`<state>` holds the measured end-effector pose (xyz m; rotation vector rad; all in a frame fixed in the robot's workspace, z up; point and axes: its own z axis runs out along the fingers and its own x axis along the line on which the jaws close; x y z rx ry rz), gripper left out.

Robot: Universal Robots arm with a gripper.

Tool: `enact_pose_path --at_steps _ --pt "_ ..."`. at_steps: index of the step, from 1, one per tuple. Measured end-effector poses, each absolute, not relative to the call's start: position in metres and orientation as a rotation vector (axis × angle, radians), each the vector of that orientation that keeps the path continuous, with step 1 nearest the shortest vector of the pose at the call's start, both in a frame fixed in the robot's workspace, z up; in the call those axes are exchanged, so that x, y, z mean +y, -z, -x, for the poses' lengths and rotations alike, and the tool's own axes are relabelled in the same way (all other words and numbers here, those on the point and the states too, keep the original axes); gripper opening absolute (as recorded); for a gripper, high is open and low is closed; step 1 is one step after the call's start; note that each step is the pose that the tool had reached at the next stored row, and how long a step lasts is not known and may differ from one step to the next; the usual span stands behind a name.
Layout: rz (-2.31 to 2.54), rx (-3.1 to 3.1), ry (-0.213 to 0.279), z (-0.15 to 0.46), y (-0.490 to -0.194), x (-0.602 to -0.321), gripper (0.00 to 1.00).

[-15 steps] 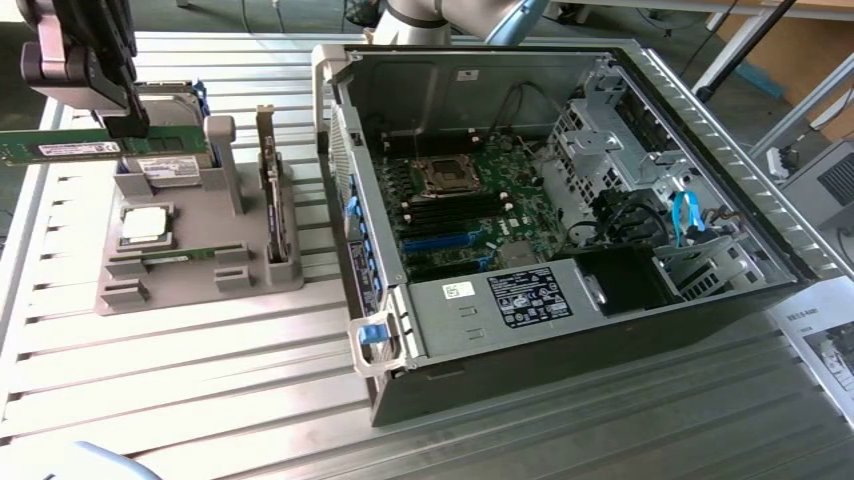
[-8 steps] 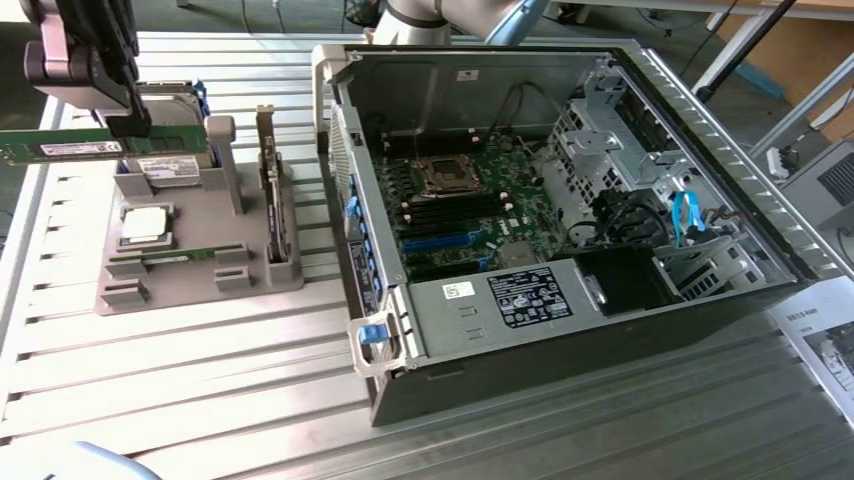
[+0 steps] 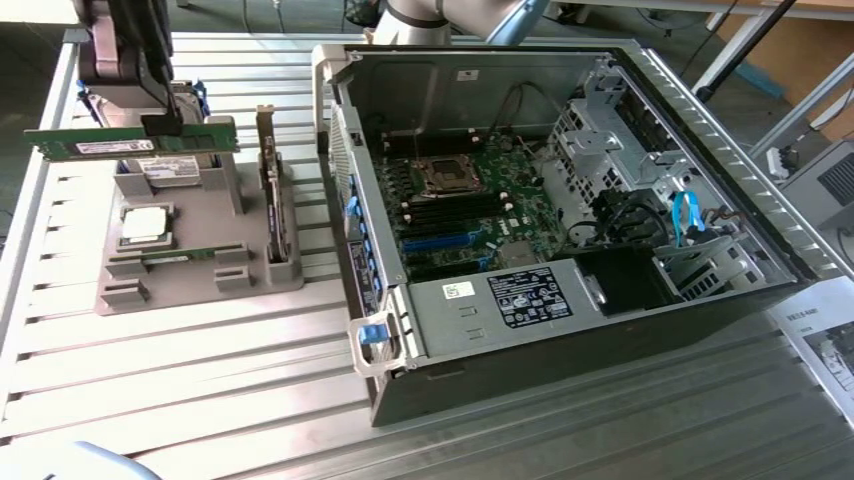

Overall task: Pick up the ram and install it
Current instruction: 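Pick up the ram and move it above insertion slot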

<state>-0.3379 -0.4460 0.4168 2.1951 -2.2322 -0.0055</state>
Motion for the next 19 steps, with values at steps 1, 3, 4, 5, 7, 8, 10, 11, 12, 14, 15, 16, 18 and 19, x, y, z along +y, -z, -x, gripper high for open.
enact_pose_path --at_steps 1,3,4,5,7,8,10,11,12,14,15,16,18,19 --pt "-2.195 -2.232 0.006 0.335 -0.417 -0.446 0.12" --pt "-2.195 -2.232 0.006 0.331 -0.417 -0.446 0.12" --pt "-2.196 -2.232 0.006 0.329 -0.417 -0.446 0.12" --pt "-2.196 -2.232 0.006 0.327 -0.417 -0.446 0.12" --pt "-2.196 -2.232 0.006 0.324 -0.417 -0.446 0.12" --pt "-2.196 -2.231 0.006 0.322 -0.417 -0.446 0.12" --pt "-2.196 -2.231 0.006 0.318 -0.417 -0.446 0.12" --pt "-2.196 -2.231 0.006 0.316 -0.417 -0.446 0.12" --pt "-2.196 -2.231 0.006 0.314 -0.417 -0.446 0.12" --pt "-2.197 -2.231 0.006 0.308 -0.417 -0.446 0.12" --pt "-2.197 -2.230 0.006 0.303 -0.417 -0.446 0.12" --pt "-2.197 -2.230 0.006 0.299 -0.417 -0.446 0.12" --pt "-2.197 -2.230 0.006 0.295 -0.417 -0.446 0.12" --pt "-2.198 -2.230 0.005 0.292 -0.417 -0.446 0.12"
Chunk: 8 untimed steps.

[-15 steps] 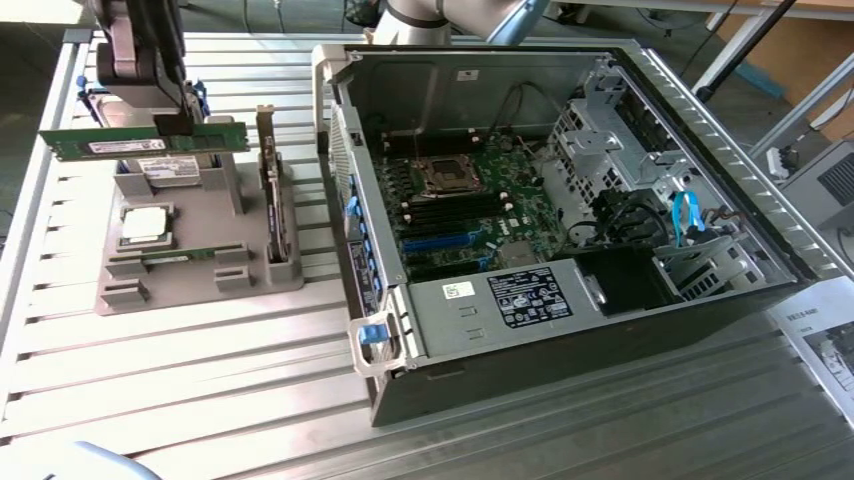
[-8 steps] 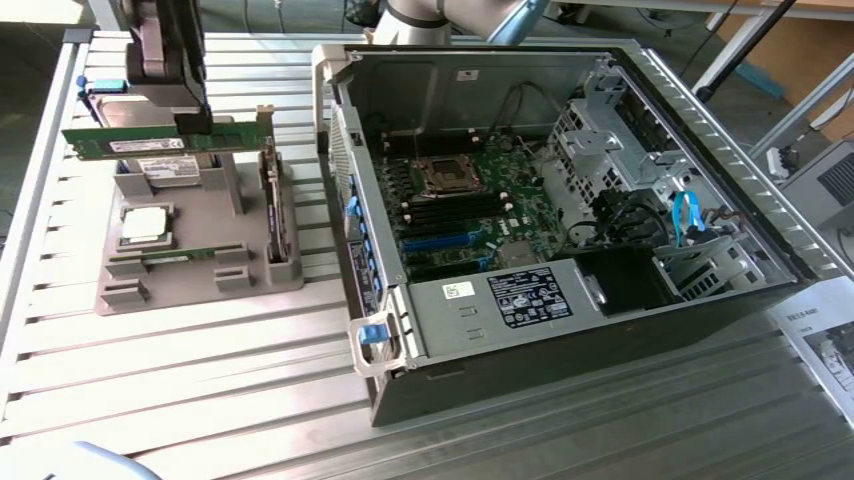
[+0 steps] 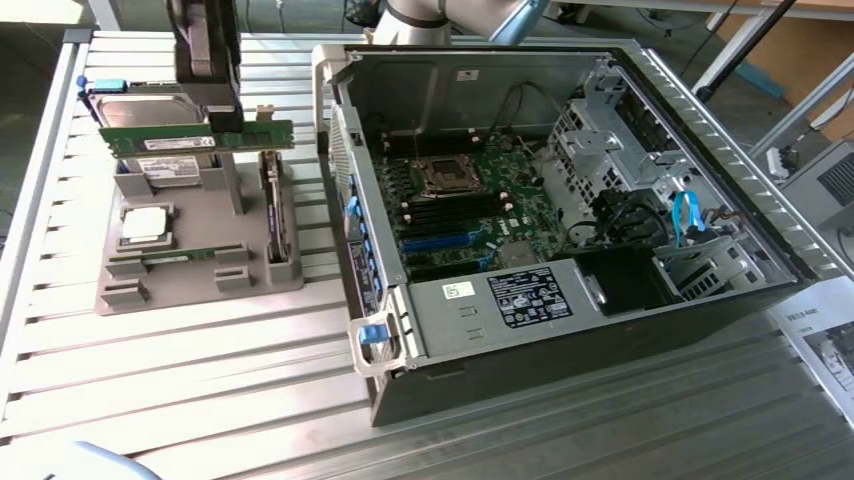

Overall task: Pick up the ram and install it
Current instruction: 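Pick up the ram and move it above insertion slot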

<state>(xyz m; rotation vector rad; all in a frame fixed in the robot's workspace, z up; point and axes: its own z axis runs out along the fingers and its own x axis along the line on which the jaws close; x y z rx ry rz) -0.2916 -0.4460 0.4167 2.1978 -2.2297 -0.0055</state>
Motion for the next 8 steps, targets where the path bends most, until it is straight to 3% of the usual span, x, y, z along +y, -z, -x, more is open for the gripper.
enact_pose_path --at_steps 8 --pt "-2.203 -2.224 0.005 0.252 -0.417 -0.446 0.12"
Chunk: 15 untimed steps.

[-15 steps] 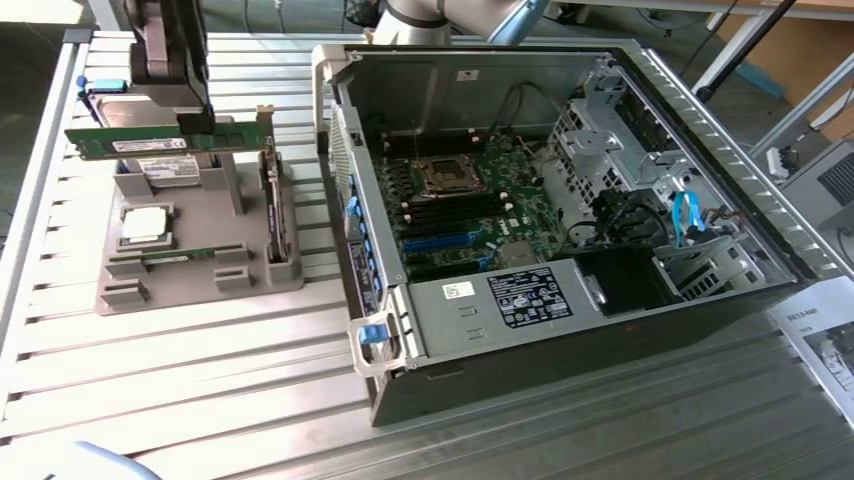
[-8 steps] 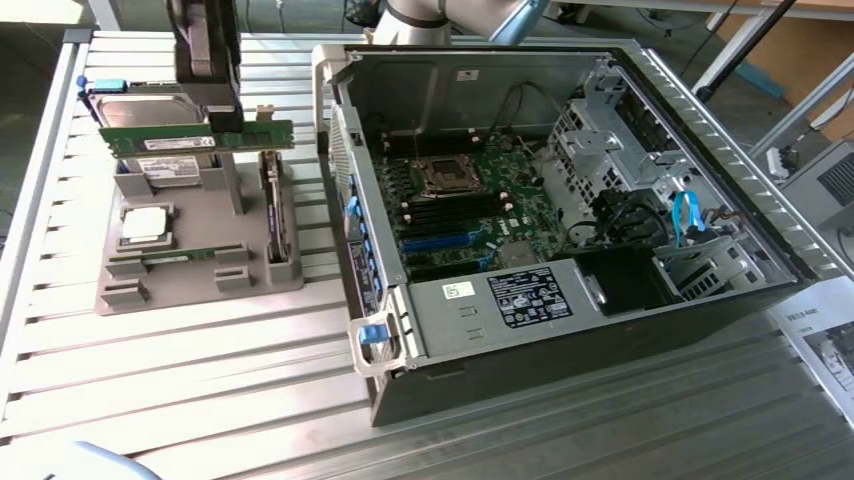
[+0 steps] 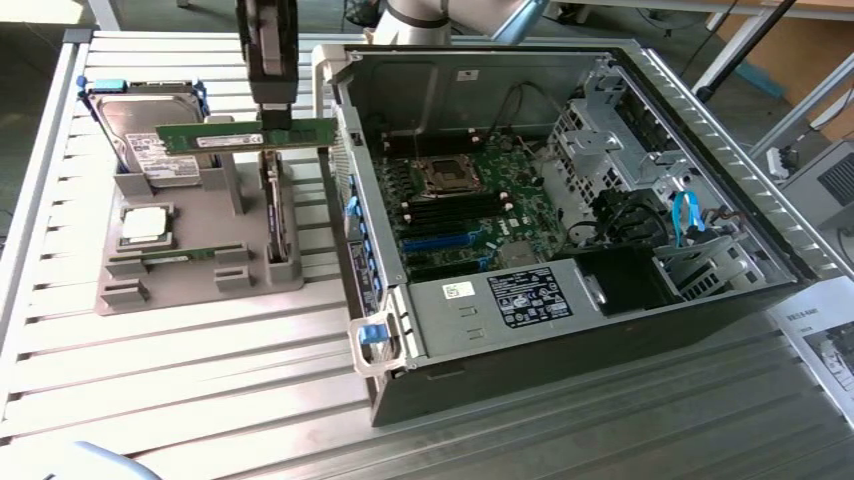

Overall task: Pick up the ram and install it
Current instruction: 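Pick up the ram and move it above insertion slot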

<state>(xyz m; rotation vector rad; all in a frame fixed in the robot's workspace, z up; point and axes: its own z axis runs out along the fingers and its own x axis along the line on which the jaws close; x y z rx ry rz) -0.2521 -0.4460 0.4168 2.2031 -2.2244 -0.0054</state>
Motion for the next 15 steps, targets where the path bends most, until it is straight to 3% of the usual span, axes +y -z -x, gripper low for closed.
enact_pose_path --at_steps 15 --pt "-2.215 -2.212 0.005 0.184 -0.417 -0.446 0.12"
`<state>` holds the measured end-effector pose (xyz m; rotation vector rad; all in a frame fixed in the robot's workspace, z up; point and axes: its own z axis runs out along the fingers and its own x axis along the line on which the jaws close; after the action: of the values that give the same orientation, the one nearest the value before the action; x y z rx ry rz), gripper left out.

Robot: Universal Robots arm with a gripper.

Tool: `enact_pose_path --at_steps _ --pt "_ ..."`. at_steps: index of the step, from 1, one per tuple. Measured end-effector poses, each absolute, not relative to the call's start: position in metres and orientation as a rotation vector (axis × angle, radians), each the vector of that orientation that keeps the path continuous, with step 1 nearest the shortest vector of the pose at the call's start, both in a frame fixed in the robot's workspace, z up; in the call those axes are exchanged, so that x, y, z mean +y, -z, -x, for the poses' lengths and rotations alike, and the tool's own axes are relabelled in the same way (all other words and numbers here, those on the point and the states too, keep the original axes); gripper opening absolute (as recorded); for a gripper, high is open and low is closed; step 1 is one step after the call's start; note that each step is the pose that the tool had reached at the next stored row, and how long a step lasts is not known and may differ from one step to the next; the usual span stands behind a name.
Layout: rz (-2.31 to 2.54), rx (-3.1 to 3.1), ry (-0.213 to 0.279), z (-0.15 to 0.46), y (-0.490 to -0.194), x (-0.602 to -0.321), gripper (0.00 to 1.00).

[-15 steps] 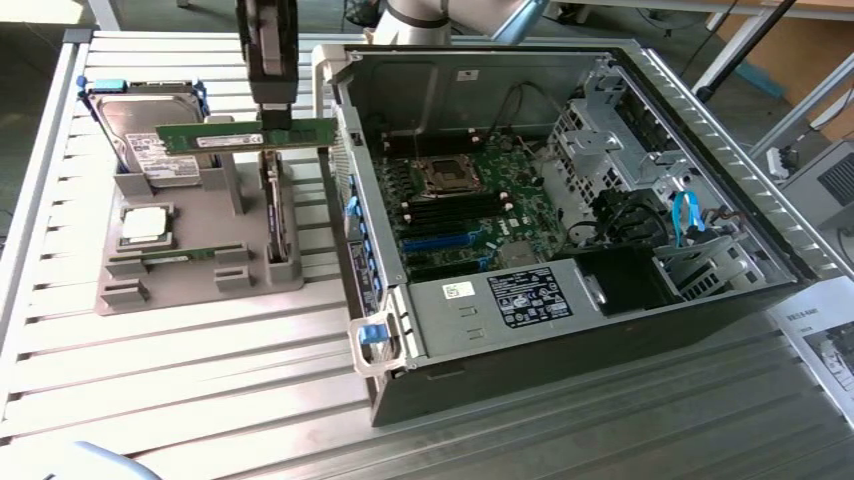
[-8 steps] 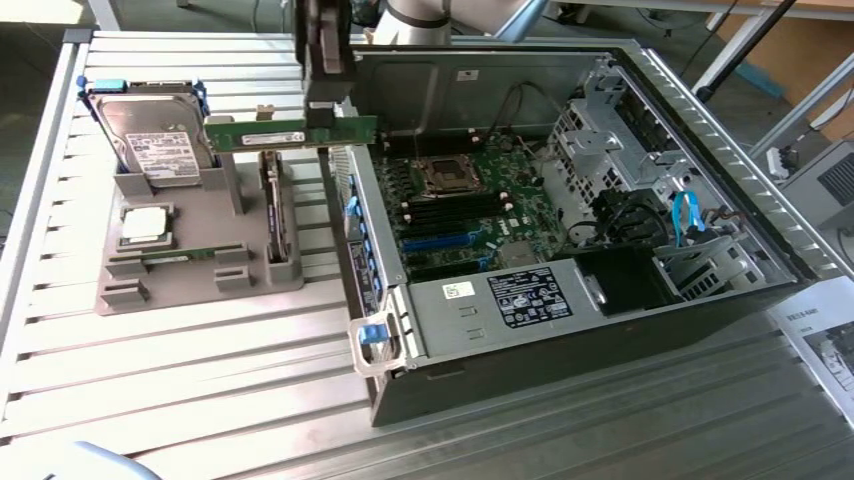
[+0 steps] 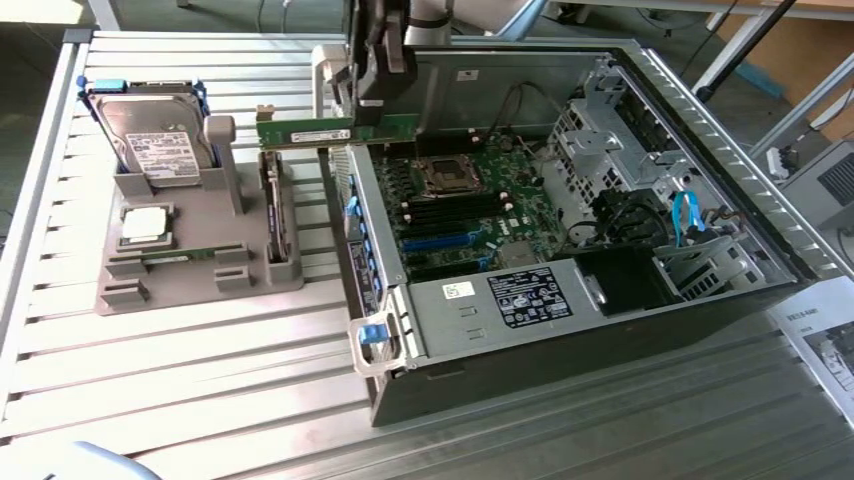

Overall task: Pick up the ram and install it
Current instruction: 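Pick up the ram and move it above insertion slot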

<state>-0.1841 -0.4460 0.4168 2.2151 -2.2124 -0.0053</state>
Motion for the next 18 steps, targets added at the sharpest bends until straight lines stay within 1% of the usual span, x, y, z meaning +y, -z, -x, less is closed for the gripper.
enact_pose_path --at_steps 18 --pt "-2.223 -2.205 0.005 0.125 -0.417 -0.446 0.12"
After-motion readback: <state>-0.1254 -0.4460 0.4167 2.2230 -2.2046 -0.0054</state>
